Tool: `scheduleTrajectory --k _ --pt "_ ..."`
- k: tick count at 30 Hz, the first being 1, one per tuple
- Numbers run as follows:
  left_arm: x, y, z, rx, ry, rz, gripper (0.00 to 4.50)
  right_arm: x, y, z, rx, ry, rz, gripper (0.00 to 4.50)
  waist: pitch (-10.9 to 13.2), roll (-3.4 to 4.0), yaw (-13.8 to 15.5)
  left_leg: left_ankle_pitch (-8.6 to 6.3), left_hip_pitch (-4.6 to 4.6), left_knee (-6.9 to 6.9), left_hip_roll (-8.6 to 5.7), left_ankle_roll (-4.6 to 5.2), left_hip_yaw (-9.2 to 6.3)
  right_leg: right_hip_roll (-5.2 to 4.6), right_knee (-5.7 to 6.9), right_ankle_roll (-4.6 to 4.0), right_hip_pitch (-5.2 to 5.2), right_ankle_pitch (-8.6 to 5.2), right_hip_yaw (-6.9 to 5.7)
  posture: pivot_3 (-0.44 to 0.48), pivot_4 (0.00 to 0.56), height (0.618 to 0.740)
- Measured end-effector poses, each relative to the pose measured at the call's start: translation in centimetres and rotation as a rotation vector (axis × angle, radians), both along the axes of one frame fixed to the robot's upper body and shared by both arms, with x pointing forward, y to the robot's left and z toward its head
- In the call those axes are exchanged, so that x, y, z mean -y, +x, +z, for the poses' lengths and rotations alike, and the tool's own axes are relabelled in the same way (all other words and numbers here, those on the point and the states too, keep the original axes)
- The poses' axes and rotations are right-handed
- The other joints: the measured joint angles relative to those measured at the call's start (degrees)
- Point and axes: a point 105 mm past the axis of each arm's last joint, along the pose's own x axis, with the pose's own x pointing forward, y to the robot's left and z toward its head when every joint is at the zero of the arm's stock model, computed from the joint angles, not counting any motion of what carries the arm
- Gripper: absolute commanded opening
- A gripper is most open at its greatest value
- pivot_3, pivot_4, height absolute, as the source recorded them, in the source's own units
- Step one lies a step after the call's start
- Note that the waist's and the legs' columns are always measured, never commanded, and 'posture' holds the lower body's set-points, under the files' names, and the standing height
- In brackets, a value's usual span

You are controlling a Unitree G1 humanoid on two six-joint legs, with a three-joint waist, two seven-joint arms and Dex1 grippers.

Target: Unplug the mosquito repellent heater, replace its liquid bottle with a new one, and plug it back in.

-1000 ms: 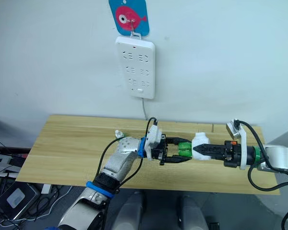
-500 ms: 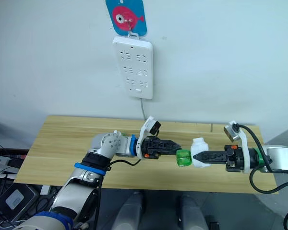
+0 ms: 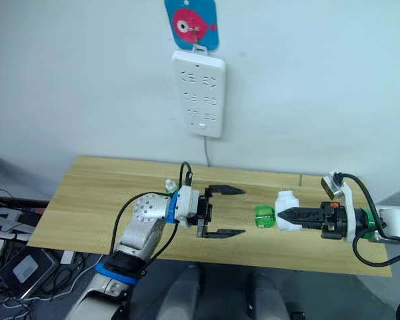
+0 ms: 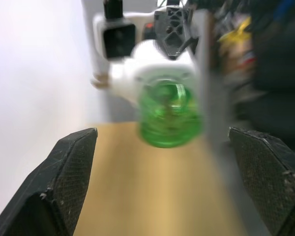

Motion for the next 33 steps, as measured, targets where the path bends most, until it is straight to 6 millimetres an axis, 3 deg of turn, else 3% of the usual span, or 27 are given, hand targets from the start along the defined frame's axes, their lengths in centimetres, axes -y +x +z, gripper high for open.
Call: scheduleTrajectory --k 5,10,14,18,23,25,28,33 --pt "1.1 -0.4 -0.3 0.309 -0.03 -0.001 4.49 -0.4 0.2 0.3 0.014 0.012 0.013 3.0 0.0 -0.01 1.53 -0.04 -0.01 0.05 -0.05 0.07 0.25 -0.05 -0.09 -0.01 -0.01 0.22 0.26 0.269 0.236 0.74" --pt "2.0 -0.7 -0.4 0.424 -0.069 -0.011 4.49 -0.4 0.1 0.3 0.01 0.01 0.018 3.0 0.0 0.0 2.8 -0.05 0.0 0.05 -0.03 0.1 0.25 -0.01 -0.04 -0.02 -0.03 0.23 0.24 0.26 0.23 0.74" --pt "2.3 -0.7 -0.5 0.451 -0.082 -0.009 3.62 -0.6 -0.1 0.3 0.01 0.012 0.028 3.0 0.0 0.0 3.23 -0.05 0.01 0.07 -0.03 0.1 0.26 -0.02 -0.02 -0.02 -0.03 0.24 0.25 0.253 0.232 0.74" --pt "2.4 -0.7 -1.0 0.441 -0.075 -0.005 2.37 -0.7 -0.2 0.3 0.012 0.01 0.028 3.0 0.0 0.0 3.74 -0.05 0.03 0.08 -0.02 0.1 0.25 -0.01 0.02 -0.04 -0.02 0.25 0.23 0.253 0.232 0.74" --pt "2.3 -0.5 -0.8 0.43 -0.089 0.011 2.26 -0.8 -0.1 0.4 0.02 0.018 0.017 3.0 0.0 0.0 3.83 -0.05 0.03 0.1 -0.03 0.1 0.26 -0.01 0.02 -0.02 -0.01 0.28 0.24 0.245 0.244 0.74" --pt "2.6 0.0 -0.9 0.265 -0.083 0.023 2.26 -0.7 0.2 0.5 0.032 0.014 -0.001 3.0 -0.01 0.0 3.64 -0.05 0.03 0.1 -0.02 0.1 0.27 -0.01 0.05 -0.03 -0.01 0.28 0.25 0.245 0.244 0.74" --pt "3.0 0.1 -0.9 -0.155 -0.075 -0.039 2.26 -0.3 0.4 0.7 0.04 -0.007 -0.016 3.0 0.0 0.0 3.17 -0.04 0.03 0.1 0.03 0.11 0.15 0.02 0.07 -0.02 0.0 0.28 0.12 0.245 0.244 0.74" --pt "2.1 0.0 1.4 -0.838 0.003 -0.208 2.26 -0.8 -0.2 1.8 0.063 0.055 0.03 3.0 0.01 0.0 1.93 0.02 0.05 0.11 0.09 0.21 -0.08 0.12 0.11 0.15 0.06 0.17 -0.06 0.245 0.251 0.74"
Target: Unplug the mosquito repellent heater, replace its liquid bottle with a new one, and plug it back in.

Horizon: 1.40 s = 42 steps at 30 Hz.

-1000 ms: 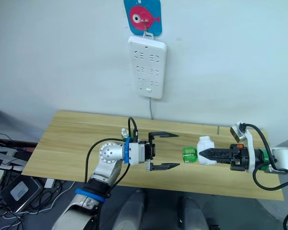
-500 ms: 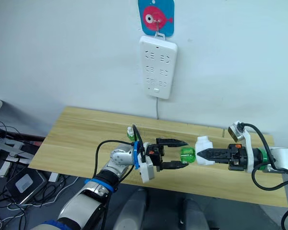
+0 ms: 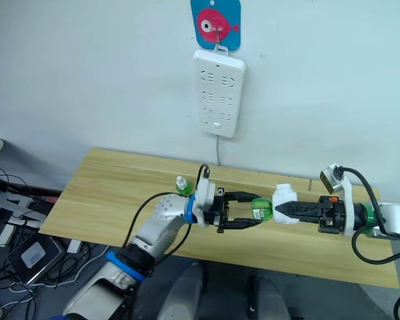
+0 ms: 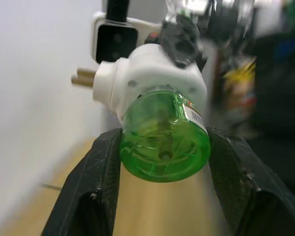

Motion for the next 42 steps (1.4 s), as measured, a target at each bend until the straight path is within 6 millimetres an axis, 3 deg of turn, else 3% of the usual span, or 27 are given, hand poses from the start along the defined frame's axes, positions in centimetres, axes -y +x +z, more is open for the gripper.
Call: scheduleTrajectory --k 5,8,10,17,22,25,28,33,39,42 --pt "0.1 1.4 0.7 -0.728 0.053 -0.135 2.26 0.1 0.4 0.6 0.041 0.001 -0.012 3.0 0.03 -0.06 -1.63 0.02 -0.02 0.12 -0.11 0.04 -0.07 -0.07 -0.08 0.13 0.11 -0.07 -0.07 0.244 0.253 0.74" --pt "-0.1 1.6 -0.2 -0.915 0.075 -0.157 2.26 -0.1 0.6 0.0 0.039 -0.024 -0.014 3.0 0.04 -0.07 -2.9 0.02 -0.02 0.05 -0.12 0.05 -0.06 -0.08 -0.11 0.13 0.11 -0.07 -0.05 0.244 0.253 0.74" --pt "-0.5 1.4 -0.6 -0.953 0.086 -0.167 2.26 -0.3 0.5 -0.5 0.022 -0.023 -0.006 3.0 0.04 -0.07 -3.57 0.02 -0.01 -0.04 -0.1 0.04 -0.06 -0.07 -0.06 0.1 0.06 -0.06 -0.05 0.244 0.253 0.74" --pt "-2.4 2.4 0.7 -0.911 0.034 -0.111 4.46 -0.2 0.0 -1.2 -0.013 -0.068 -0.002 3.0 0.03 -0.05 -4.64 0.03 0.0 -0.05 -0.1 0.03 -0.08 -0.1 -0.03 -0.13 0.06 0.07 -0.07 0.23 0.252 0.74" --pt "-3.9 3.9 0.7 -0.847 0.005 -0.003 4.48 0.0 -0.1 -1.5 -0.025 -0.069 -0.007 3.0 0.03 -0.06 -4.56 0.03 -0.01 -0.03 -0.12 0.03 -0.06 -0.12 -0.07 -0.09 0.06 0.04 -0.06 0.23 0.249 0.74" --pt "-5.8 4.8 0.9 -0.589 0.034 0.137 4.48 0.4 -0.1 -2.0 -0.05 -0.073 -0.032 3.0 0.02 -0.04 -4.69 0.03 0.0 -0.08 -0.1 0.03 0.01 -0.12 -0.08 -0.18 0.04 0.09 0.0 0.24 0.248 0.74" --pt "-5.9 5.3 0.7 -0.091 0.081 0.294 4.48 0.9 0.3 -1.9 -0.051 -0.069 -0.062 3.0 0.01 -0.02 -4.17 0.03 0.01 -0.09 -0.12 0.02 0.07 -0.18 -0.13 -0.21 0.05 0.11 0.03 0.248 0.249 0.74" --pt "-4.6 3.6 0.0 0.712 0.102 0.315 4.48 1.1 1.1 -1.5 -0.037 -0.065 -0.087 3.0 0.01 -0.02 -2.4 0.03 0.01 -0.06 -0.12 0.02 0.19 -0.19 -0.18 -0.24 0.03 0.13 0.15 0.254 0.246 0.74" --pt "-3.7 0.7 -0.7 1.243 -0.023 0.246 4.48 0.8 1.4 -1.0 -0.019 -0.057 -0.082 3.0 0.01 -0.02 -0.82 0.02 0.0 -0.05 -0.12 0.04 0.32 -0.19 -0.19 -0.24 0.0 0.13 0.29 0.253 0.244 0.74" --pt "-3.0 0.0 -0.8 1.383 -0.077 0.217 4.48 0.6 1.6 -0.7 -0.006 -0.053 -0.08 3.0 0.01 -0.02 -0.01 0.02 0.0 -0.02 -0.12 0.04 0.31 -0.17 -0.17 -0.22 0.0 0.15 0.27 0.252 0.243 0.74"
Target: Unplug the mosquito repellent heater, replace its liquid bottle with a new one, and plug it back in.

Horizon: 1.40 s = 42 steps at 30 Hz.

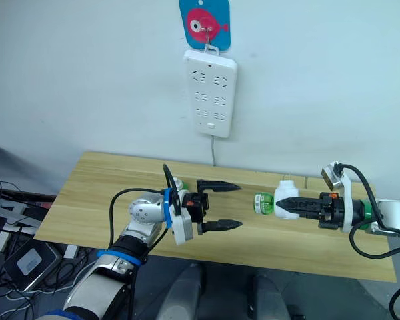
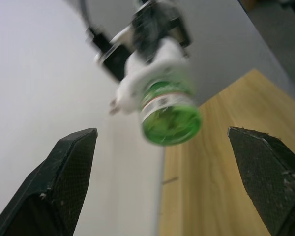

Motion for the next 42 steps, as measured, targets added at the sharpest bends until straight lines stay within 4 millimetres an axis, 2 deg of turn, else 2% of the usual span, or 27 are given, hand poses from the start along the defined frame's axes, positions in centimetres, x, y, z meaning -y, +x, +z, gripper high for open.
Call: scheduleTrajectory --k 5,11,16,19,24,25,31,32,34,36,40,42 --pt "1.0 0.1 -0.6 0.05 -0.013 -0.008 4.48 -0.5 0.0 -0.2 -0.012 0.014 0.012 3.0 0.0 0.0 0.53 0.0 0.0 0.01 -0.01 0.0 0.01 0.01 0.01 0.04 0.0 0.02 0.01 0.246 0.244 0.74" --pt "2.3 1.1 0.8 0.078 -0.07 0.013 4.48 -1.1 -0.2 0.4 0.005 0.034 0.022 3.0 0.0 0.0 0.69 0.0 0.01 0.03 -0.01 0.01 0.02 0.02 0.04 0.09 0.01 0.05 0.02 0.246 0.244 0.74" --pt "2.5 1.1 0.5 0.081 -0.077 0.024 4.48 -1.3 -0.4 0.5 0.002 0.045 0.025 3.0 0.0 0.0 0.67 0.0 0.02 0.02 0.0 0.01 0.0 0.02 0.07 0.08 0.01 0.06 -0.01 0.229 0.247 0.74" --pt "2.7 1.1 0.4 0.079 -0.088 0.027 3.91 -1.4 -0.3 0.3 -0.001 0.038 0.019 3.0 0.0 0.0 0.67 0.01 0.02 0.03 0.0 0.01 0.01 0.02 0.07 0.09 0.01 0.08 0.0 0.228 0.249 0.74" --pt "2.9 0.9 0.1 0.074 -0.092 0.025 2.4 -1.4 -0.4 0.5 -0.004 0.044 0.024 3.0 0.0 0.0 0.61 0.01 0.02 0.03 0.0 0.01 0.01 0.02 0.08 0.08 0.01 0.08 0.01 0.227 0.25 0.74" --pt "2.9 0.9 0.1 0.071 -0.093 0.026 2.24 -1.4 -0.4 0.5 -0.004 0.042 0.023 3.0 0.0 0.0 0.6 0.01 0.02 0.03 0.0 0.01 0.01 0.02 0.08 0.08 0.01 0.08 0.01 0.227 0.25 0.74" --pt "3.4 0.9 0.1 0.01 -0.107 0.023 2.24 -1.2 -0.4 0.5 -0.005 0.03 0.021 3.0 0.0 0.0 0.42 0.01 0.03 0.03 0.01 0.02 0.0 0.02 0.09 0.08 0.02 0.09 0.01 0.227 0.25 0.74" --pt "3.5 0.9 0.1 -0.051 -0.099 0.029 2.24 -1.2 -0.4 0.5 -0.005 0.031 0.021 3.0 -0.01 0.01 0.34 0.01 0.02 0.02 0.01 0.01 0.0 0.02 0.09 0.07 0.02 0.09 0.01 0.222 0.256 0.74" --pt "4.0 0.7 0.1 -0.309 -0.107 0.018 2.24 -0.8 -0.4 0.7 -0.004 0.019 0.012 3.0 -0.01 0.02 -0.27 0.01 0.01 0.01 0.03 0.01 -0.01 -0.03 0.1 0.06 0.02 0.09 0.0 0.223 0.257 0.74" --pt "4.1 0.5 0.3 -0.637 -0.071 -0.038 2.24 -0.6 -0.5 0.9 -0.003 0.01 0.019 3.0 0.01 0.0 -0.63 0.02 -0.02 0.04 0.07 0.01 -0.23 0.02 0.11 0.05 0.03 0.09 -0.2 0.221 0.262 0.74" --pt "3.5 -0.3 2.3 -1.269 0.018 -0.183 2.24 -0.8 -1.4 1.9 0.021 0.059 0.074 3.0 0.01 0.03 -2.19 0.09 0.03 0.0 0.11 0.13 -0.5 0.1 0.18 0.19 0.1 -0.03 -0.41 0.224 0.262 0.74" --pt "3.3 -0.7 2.4 -1.563 0.083 -0.233 2.24 -0.9 -1.9 1.9 0.027 0.048 0.1 3.0 0.01 0.02 -2.93 0.11 0.03 0.02 0.06 0.17 -0.53 0.1 0.16 0.33 0.14 -0.11 -0.44 0.231 0.263 0.74"
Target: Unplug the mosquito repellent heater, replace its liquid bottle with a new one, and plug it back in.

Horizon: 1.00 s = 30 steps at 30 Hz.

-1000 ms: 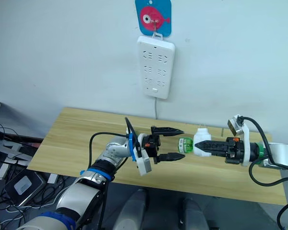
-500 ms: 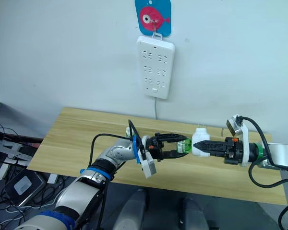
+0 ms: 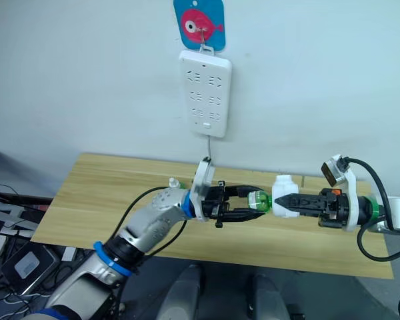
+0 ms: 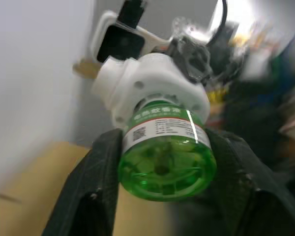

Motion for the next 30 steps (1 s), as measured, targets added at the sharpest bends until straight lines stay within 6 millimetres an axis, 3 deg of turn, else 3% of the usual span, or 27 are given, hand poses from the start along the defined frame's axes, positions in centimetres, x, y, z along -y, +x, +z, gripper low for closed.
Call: scheduleTrajectory --k 4,8,20,23,24,27,30 --pt "-0.7 0.1 -0.4 -0.496 0.052 -0.146 2.24 -0.6 -0.3 -0.2 0.009 -0.015 0.031 3.0 0.01 -0.03 -1.56 0.05 -0.01 0.04 -0.08 0.08 0.02 -0.03 -0.03 0.02 0.01 -0.01 0.02 0.232 0.262 0.74" --pt "-1.3 0.0 -0.9 -0.706 0.059 -0.214 2.24 -1.2 -0.5 -0.4 0.014 -0.028 0.047 3.0 0.02 -0.04 -2.23 0.05 -0.02 -0.03 -0.08 0.08 0.06 -0.02 -0.06 0.02 -0.03 -0.01 0.06 0.229 0.263 0.74" --pt "-2.0 -1.3 -1.1 -0.687 0.102 -0.256 2.24 -1.3 -1.5 -0.7 -0.039 0.009 0.075 3.0 0.02 -0.03 -2.63 0.05 -0.05 -0.04 -0.09 0.08 0.11 -0.07 -0.08 -0.01 -0.06 -0.02 0.11 0.227 0.268 0.74" --pt "-6.3 0.7 -2.0 -0.747 0.076 -0.1 2.24 2.7 0.1 -0.6 -0.046 -0.104 -0.104 3.0 0.03 -0.05 -3.02 0.05 -0.03 -0.06 -0.03 0.08 0.17 -0.03 -0.04 -0.04 -0.13 -0.03 0.14 0.236 0.269 0.74" --pt "-7.1 1.2 -1.9 -0.747 0.065 -0.062 2.24 3.1 0.3 -0.4 -0.036 -0.106 -0.124 3.0 0.03 -0.04 -3.05 0.05 -0.02 -0.07 -0.01 0.08 0.16 -0.02 -0.04 -0.06 -0.13 -0.03 0.12 0.239 0.268 0.74" --pt "-5.7 1.0 -0.8 -0.719 0.018 -0.121 2.24 2.0 0.0 -0.8 -0.038 -0.079 -0.077 3.0 0.03 -0.04 -2.48 0.05 -0.1 -0.06 -0.09 0.08 0.14 -0.07 -0.08 -0.05 -0.12 -0.04 0.1 0.24 0.267 0.74" --pt "-5.0 0.8 -1.0 -0.726 0.025 -0.138 2.24 1.5 0.2 -0.5 -0.02 -0.074 -0.059 3.0 0.03 -0.06 -2.21 0.04 -0.14 -0.06 -0.13 0.08 0.2 -0.13 -0.15 -0.03 -0.13 -0.03 0.16 0.24 0.267 0.74"
